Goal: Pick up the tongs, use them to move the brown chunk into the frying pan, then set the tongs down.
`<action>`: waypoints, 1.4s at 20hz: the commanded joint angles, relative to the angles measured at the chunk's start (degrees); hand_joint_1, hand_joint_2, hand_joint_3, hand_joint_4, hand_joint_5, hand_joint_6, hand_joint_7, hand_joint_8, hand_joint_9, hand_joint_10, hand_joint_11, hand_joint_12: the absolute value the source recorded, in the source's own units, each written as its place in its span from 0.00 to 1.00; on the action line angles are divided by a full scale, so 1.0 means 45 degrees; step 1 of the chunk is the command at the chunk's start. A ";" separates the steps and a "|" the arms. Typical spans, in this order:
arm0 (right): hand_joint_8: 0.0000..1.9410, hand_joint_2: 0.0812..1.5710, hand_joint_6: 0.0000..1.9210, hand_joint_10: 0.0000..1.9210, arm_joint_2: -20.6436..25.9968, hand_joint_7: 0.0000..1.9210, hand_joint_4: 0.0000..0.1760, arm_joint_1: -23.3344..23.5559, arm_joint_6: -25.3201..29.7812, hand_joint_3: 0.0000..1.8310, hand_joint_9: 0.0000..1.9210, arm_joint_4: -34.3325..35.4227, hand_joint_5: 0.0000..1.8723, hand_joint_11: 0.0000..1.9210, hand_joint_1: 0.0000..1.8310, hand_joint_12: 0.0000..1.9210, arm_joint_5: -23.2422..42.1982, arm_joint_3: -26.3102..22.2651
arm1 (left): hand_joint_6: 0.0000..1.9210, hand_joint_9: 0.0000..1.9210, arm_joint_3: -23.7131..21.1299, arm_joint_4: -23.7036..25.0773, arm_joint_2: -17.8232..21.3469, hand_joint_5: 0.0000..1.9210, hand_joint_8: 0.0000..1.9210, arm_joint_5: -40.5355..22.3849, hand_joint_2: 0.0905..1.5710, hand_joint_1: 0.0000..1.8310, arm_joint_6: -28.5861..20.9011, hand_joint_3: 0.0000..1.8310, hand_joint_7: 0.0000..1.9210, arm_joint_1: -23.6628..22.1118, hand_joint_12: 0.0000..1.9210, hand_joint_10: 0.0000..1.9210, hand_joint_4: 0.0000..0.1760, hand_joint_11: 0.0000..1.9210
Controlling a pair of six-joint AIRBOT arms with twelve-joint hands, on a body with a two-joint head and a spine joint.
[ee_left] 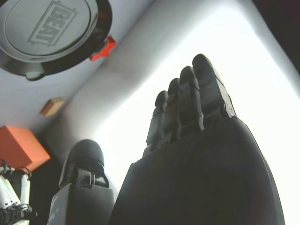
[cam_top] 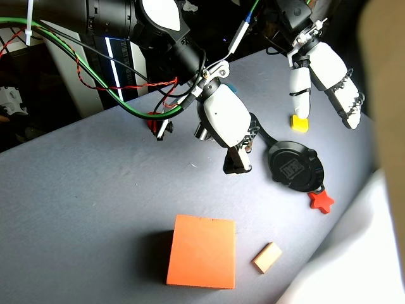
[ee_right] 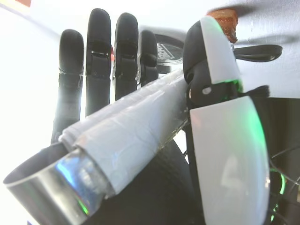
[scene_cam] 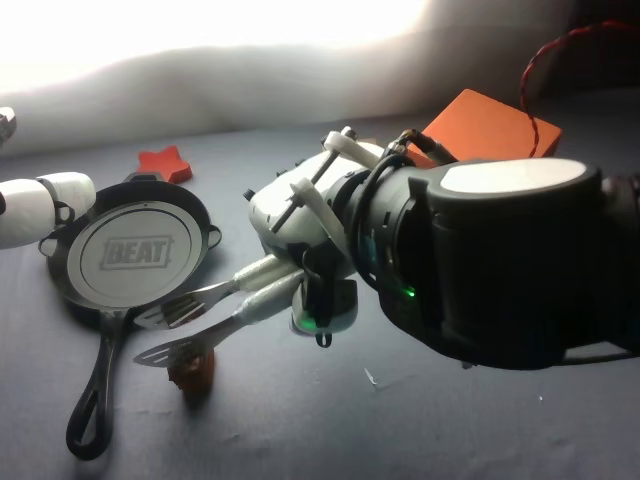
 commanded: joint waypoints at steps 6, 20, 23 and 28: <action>0.00 0.74 0.00 0.03 0.0314 0.44 0.00 0.0233 -0.0134 0.00 0.42 -0.0831 0.40 0.13 0.55 0.71 0.0234 -0.0356 | 0.00 0.04 -0.0067 0.0733 0.0170 0.01 0.00 -0.1042 0.79 0.00 -0.0114 0.00 0.03 -0.0114 0.15 0.00 0.00 0.00; 0.00 0.72 0.00 0.01 0.0020 0.40 0.00 -0.0168 0.0345 0.00 0.38 -0.1911 0.35 0.06 0.50 0.74 0.0604 0.0014 | 0.00 0.03 -0.0197 0.0860 0.0152 0.00 0.00 -0.1327 0.79 0.00 -0.0112 0.00 0.02 -0.0124 0.15 0.00 0.00 0.00; 0.00 0.72 0.00 0.01 -0.0138 0.39 0.00 -0.0457 0.0447 0.00 0.38 -0.1996 0.35 0.06 0.50 0.74 0.0621 0.0335 | 0.00 0.04 -0.0199 0.0734 0.0153 0.01 0.00 -0.1326 0.79 0.00 -0.0112 0.00 0.03 -0.0126 0.17 0.00 0.00 0.00; 0.00 0.72 0.00 0.01 -0.0176 0.40 0.00 -0.0851 0.0489 0.00 0.38 -0.2254 0.35 0.07 0.50 0.74 0.0714 0.0485 | 0.00 0.04 -0.0204 0.0733 0.0153 0.01 0.00 -0.1327 0.79 0.00 -0.0110 0.00 0.04 -0.0126 0.16 0.00 0.00 0.00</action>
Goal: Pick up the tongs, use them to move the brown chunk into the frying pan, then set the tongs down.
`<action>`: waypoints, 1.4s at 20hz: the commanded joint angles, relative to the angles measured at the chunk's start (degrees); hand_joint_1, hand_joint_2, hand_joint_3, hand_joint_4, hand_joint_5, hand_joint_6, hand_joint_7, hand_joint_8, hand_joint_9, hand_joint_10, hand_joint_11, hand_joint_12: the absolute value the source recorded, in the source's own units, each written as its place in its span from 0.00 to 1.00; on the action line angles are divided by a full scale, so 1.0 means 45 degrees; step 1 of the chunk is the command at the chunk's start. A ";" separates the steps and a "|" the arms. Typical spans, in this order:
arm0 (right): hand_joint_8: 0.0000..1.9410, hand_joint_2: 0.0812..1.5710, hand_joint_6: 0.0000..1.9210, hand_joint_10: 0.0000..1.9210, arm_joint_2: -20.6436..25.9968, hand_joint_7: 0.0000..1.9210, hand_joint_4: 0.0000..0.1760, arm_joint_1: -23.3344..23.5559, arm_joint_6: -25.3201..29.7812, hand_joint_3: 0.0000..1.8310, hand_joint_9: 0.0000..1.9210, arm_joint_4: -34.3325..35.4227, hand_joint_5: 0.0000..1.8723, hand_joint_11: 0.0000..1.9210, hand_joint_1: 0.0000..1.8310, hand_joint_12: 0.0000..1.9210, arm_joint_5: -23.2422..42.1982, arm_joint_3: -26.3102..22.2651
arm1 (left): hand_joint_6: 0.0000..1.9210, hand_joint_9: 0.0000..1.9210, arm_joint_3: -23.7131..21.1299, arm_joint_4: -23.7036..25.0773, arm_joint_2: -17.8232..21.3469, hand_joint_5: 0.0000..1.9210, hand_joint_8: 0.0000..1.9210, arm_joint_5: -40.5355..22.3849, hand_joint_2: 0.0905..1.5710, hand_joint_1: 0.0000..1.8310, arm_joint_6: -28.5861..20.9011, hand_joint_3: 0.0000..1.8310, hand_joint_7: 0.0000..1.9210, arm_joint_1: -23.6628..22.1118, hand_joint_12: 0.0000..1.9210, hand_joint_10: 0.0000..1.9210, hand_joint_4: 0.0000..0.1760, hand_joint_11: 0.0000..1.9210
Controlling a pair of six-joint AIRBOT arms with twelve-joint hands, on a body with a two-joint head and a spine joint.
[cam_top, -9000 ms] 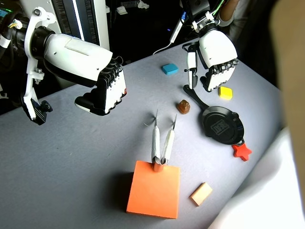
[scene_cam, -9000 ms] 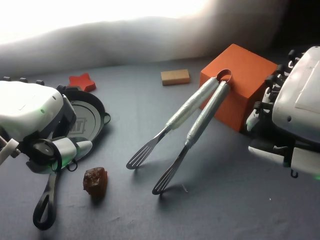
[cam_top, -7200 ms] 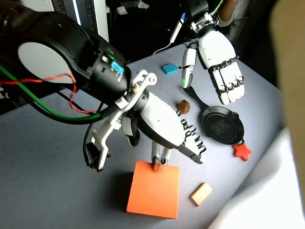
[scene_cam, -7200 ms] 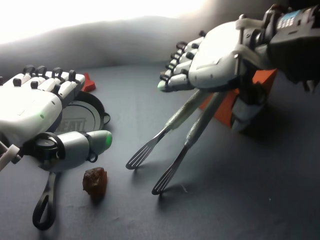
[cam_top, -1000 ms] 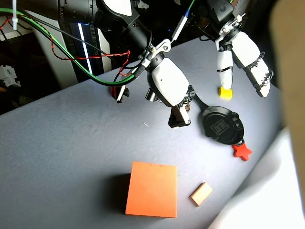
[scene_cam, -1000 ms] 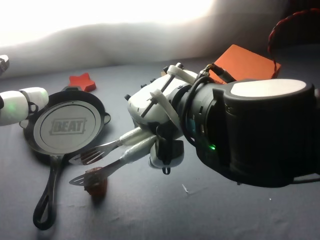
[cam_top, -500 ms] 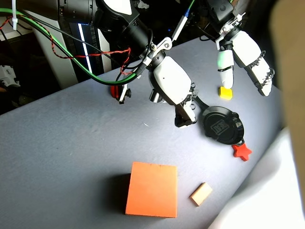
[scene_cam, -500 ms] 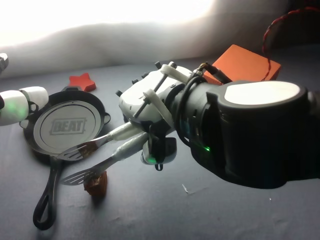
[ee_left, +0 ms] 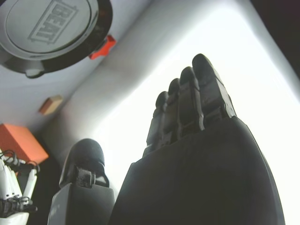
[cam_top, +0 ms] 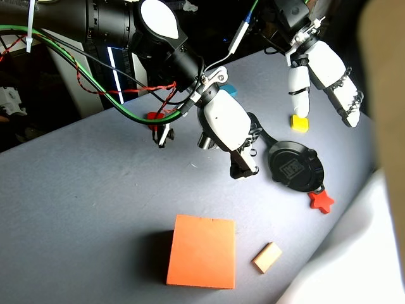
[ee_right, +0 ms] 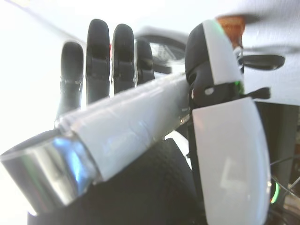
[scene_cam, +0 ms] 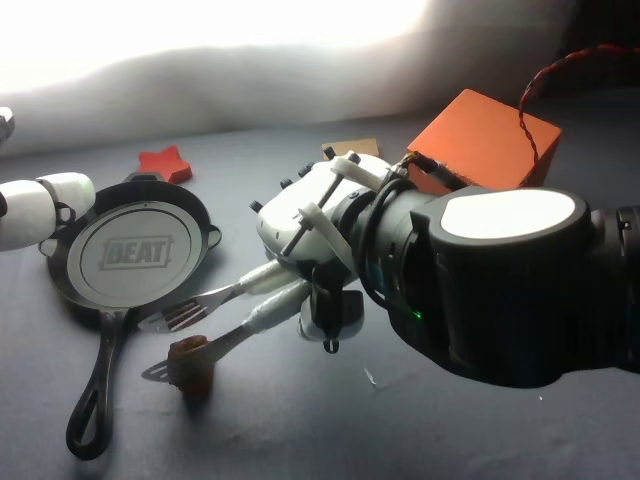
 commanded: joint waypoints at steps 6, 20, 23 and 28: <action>0.00 0.73 0.01 0.01 -0.0063 0.40 0.00 -0.0230 0.0273 0.00 0.39 -0.1346 0.36 0.08 0.51 0.72 0.0228 0.0190 | 0.00 0.03 0.0040 0.0801 0.0139 0.01 0.00 -0.0948 0.79 0.00 -0.0056 0.00 0.03 -0.0124 0.13 0.00 0.00 0.00; 0.02 0.77 0.66 0.07 -0.0261 0.57 0.00 -0.0709 0.0399 0.00 0.53 -0.1768 0.42 0.23 0.60 0.73 0.0421 0.0439 | 0.00 0.04 -0.0015 0.0801 0.0133 0.01 0.00 -0.0948 0.79 0.00 -0.0054 0.00 0.03 -0.0117 0.15 0.00 0.00 0.00; 0.32 0.68 0.54 0.13 -0.0271 0.59 0.00 -0.0667 0.0393 0.02 0.62 -0.1767 0.51 0.34 0.66 0.73 0.0411 0.0420 | 0.00 0.04 -0.0007 0.0801 0.0133 0.01 0.00 -0.0948 0.79 0.00 -0.0054 0.00 0.04 -0.0115 0.15 0.00 0.00 0.00; 0.80 0.87 0.75 0.94 0.0287 0.72 0.00 -0.0713 0.0308 0.01 0.69 -0.1761 0.62 0.61 0.30 0.99 0.0345 -0.0329 | 0.00 0.04 -0.0007 0.0801 0.0133 0.01 0.00 -0.0947 0.79 0.00 -0.0052 0.00 0.03 -0.0115 0.17 0.00 0.00 0.00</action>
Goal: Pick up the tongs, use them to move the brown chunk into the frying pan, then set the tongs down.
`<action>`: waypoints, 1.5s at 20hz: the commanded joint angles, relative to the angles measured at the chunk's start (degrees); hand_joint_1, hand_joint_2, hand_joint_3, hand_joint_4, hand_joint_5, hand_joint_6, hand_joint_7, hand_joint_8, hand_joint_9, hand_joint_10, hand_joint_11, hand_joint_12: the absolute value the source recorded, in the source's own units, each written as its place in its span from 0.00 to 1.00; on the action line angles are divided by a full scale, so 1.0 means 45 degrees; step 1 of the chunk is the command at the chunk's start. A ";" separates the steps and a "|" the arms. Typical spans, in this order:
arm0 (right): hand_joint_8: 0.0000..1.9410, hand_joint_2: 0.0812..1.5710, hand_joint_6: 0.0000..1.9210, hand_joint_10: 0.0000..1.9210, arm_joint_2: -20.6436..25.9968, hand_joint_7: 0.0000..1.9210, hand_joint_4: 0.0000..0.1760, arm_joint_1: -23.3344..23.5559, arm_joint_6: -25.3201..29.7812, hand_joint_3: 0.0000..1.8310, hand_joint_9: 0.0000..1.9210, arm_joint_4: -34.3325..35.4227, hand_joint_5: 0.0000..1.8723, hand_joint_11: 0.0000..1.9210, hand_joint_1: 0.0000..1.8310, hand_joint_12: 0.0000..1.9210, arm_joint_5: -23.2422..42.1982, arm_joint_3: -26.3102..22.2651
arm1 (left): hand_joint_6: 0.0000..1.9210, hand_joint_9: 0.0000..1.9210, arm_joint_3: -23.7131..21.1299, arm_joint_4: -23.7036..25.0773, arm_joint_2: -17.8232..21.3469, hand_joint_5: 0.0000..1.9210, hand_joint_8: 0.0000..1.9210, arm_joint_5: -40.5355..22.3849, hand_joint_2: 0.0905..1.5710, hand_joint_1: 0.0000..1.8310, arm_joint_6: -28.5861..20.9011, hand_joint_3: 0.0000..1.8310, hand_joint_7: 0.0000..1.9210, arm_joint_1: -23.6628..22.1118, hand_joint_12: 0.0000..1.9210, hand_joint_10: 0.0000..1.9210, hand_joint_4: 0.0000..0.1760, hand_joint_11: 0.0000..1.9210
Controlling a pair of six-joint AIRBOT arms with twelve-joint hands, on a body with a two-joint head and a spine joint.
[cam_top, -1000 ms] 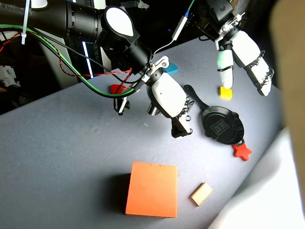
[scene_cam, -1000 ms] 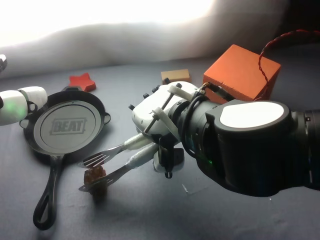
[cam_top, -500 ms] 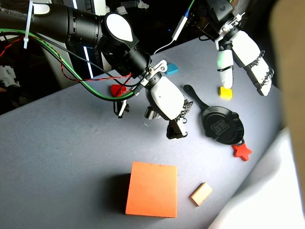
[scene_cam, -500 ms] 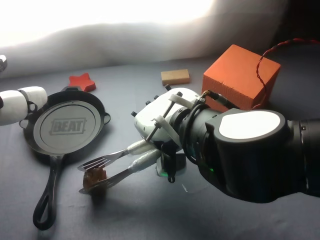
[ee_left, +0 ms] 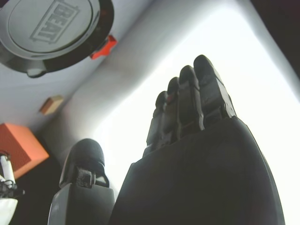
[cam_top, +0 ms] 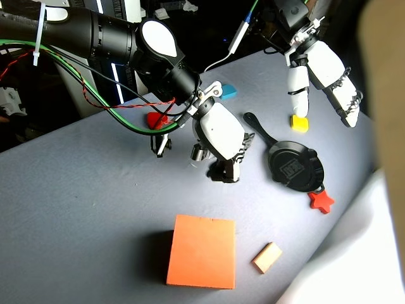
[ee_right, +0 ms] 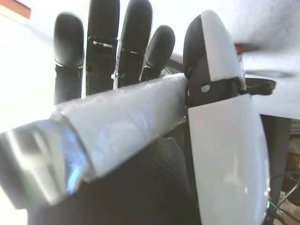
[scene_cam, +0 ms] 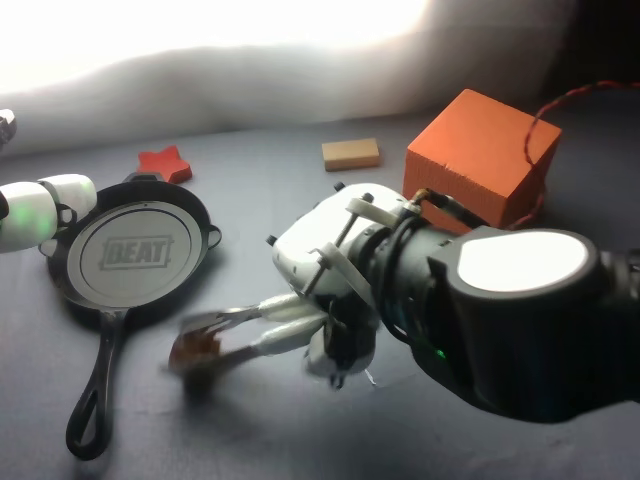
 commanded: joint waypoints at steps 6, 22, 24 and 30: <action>1.00 0.91 1.00 1.00 0.0534 0.78 1.00 -0.0069 -0.0270 0.00 0.85 -0.0822 0.66 0.89 0.46 1.00 -0.0059 -0.0820 | 0.00 0.04 0.0017 0.0810 0.0133 0.01 0.00 -0.0942 0.80 0.00 -0.0051 0.00 0.03 -0.0115 0.14 0.00 0.00 0.00; 1.00 0.89 1.00 1.00 0.0395 0.76 1.00 0.2129 0.0185 0.00 0.82 -0.0506 0.68 0.86 0.52 1.00 0.0592 0.0680 | 0.00 0.03 -0.0375 0.0972 0.0079 0.01 0.00 -0.0630 0.79 0.00 0.0027 0.00 0.03 -0.0068 0.16 0.00 0.00 0.00; 1.00 0.88 1.00 1.00 -0.0057 0.75 1.00 0.2101 0.0774 0.00 0.81 -0.1309 0.68 0.86 0.52 1.00 0.0853 0.1486 | 0.00 0.04 -0.0429 0.0973 0.0051 0.01 0.00 -0.0630 0.79 0.00 0.0056 0.00 0.03 -0.0068 0.16 0.00 0.00 0.00; 1.00 0.89 1.00 1.00 -0.1567 0.76 1.00 0.1277 0.2303 0.00 0.82 -0.3069 0.69 0.87 0.52 1.00 0.1435 0.3845 | 0.00 0.03 0.0379 0.0992 -0.0032 0.01 0.00 -0.0396 0.79 0.00 -0.0011 0.00 0.03 -0.0315 0.15 0.00 0.00 0.00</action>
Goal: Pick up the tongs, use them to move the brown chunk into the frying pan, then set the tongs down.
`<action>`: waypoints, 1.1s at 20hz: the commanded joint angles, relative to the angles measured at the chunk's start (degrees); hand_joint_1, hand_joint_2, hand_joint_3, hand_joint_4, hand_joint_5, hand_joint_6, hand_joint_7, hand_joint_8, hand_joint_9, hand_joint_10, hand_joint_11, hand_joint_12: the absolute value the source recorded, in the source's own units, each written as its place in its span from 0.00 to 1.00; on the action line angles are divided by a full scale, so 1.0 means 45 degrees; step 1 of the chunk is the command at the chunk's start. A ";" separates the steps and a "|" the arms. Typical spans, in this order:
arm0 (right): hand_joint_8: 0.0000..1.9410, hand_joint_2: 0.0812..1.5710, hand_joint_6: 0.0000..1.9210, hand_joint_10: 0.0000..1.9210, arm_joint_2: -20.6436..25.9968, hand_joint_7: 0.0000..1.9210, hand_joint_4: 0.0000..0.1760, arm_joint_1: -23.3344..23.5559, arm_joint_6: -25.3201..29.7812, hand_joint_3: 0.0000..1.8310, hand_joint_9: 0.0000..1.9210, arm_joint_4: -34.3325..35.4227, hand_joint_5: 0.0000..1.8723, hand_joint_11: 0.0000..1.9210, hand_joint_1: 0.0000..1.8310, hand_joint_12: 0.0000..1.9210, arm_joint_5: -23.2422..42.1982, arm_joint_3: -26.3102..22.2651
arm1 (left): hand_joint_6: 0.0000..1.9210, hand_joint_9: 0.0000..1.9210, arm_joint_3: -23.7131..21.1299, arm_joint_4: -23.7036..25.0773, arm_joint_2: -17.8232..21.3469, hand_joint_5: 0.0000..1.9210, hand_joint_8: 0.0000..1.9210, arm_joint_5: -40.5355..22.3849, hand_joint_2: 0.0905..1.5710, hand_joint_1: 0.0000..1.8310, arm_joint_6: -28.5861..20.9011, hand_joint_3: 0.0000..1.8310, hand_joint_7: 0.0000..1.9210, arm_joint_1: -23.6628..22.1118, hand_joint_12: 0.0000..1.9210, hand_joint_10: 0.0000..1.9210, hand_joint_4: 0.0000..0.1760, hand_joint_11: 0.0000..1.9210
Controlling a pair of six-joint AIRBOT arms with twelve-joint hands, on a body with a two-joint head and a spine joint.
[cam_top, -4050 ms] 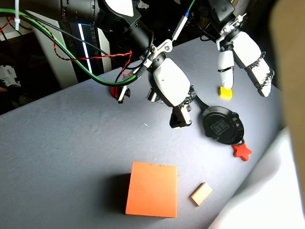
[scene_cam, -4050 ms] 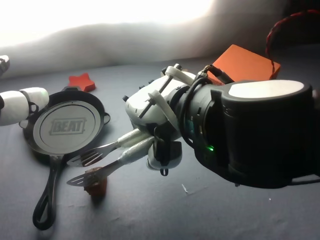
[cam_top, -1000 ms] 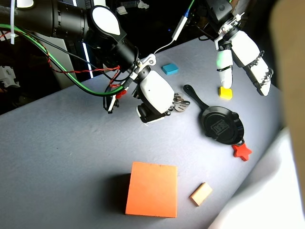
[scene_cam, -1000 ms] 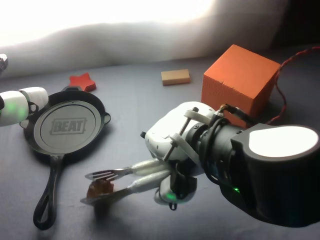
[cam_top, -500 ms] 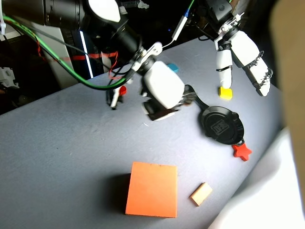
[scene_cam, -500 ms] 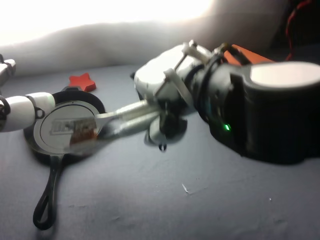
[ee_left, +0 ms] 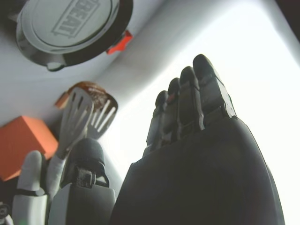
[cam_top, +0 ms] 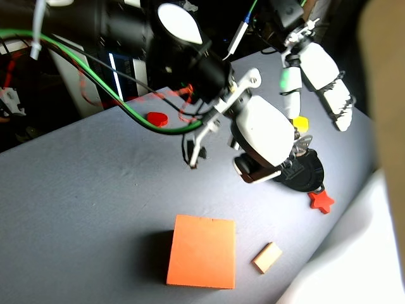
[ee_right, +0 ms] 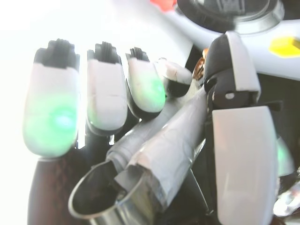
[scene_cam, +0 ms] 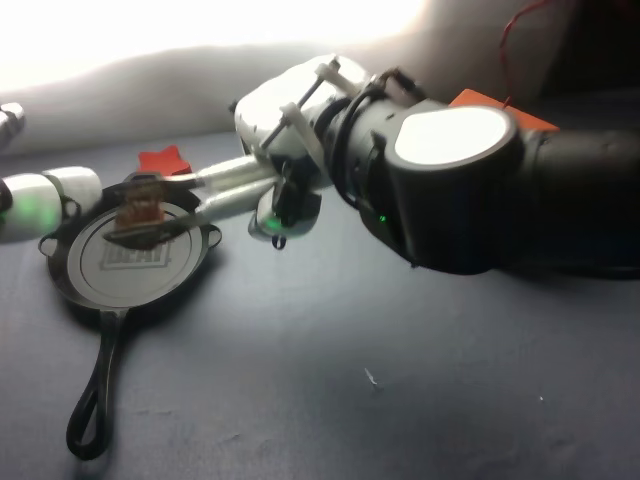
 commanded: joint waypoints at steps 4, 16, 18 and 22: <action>1.00 0.90 1.00 1.00 -0.0524 0.76 1.00 -0.0237 0.1176 0.00 0.82 -0.1976 0.68 0.86 0.49 1.00 0.0662 0.1147 | 0.00 0.04 0.0372 0.0769 -0.0081 0.02 0.00 -0.0764 0.78 0.01 -0.0126 0.00 0.04 -0.0218 0.18 0.00 0.00 0.00; 0.99 0.96 0.92 1.00 -0.1295 0.70 1.00 -0.0797 0.1350 0.01 0.75 -0.2157 0.62 0.78 0.29 1.00 0.1104 0.2248 | 0.00 0.04 0.0451 0.0858 -0.0176 0.04 0.00 -0.0750 0.79 0.03 -0.0127 0.00 0.04 -0.0290 0.15 0.00 0.00 0.00; 0.93 0.95 0.83 1.00 -0.1275 0.67 0.00 -0.0818 0.1339 0.00 0.72 -0.2157 0.57 0.74 0.27 1.00 0.1104 0.2247 | 0.00 0.04 0.0426 0.0858 -0.0177 0.04 0.00 -0.0750 0.79 0.03 -0.0127 0.00 0.04 -0.0288 0.15 0.00 0.00 0.00; 0.82 0.94 0.74 0.99 -0.1246 0.62 0.00 -0.0851 0.1270 0.00 0.63 -0.2157 0.52 0.65 0.26 1.00 0.1110 0.2214 | 0.00 0.04 0.0388 0.0857 -0.0186 0.04 0.00 -0.0750 0.79 0.04 -0.0128 0.00 0.04 -0.0283 0.15 0.00 0.00 0.00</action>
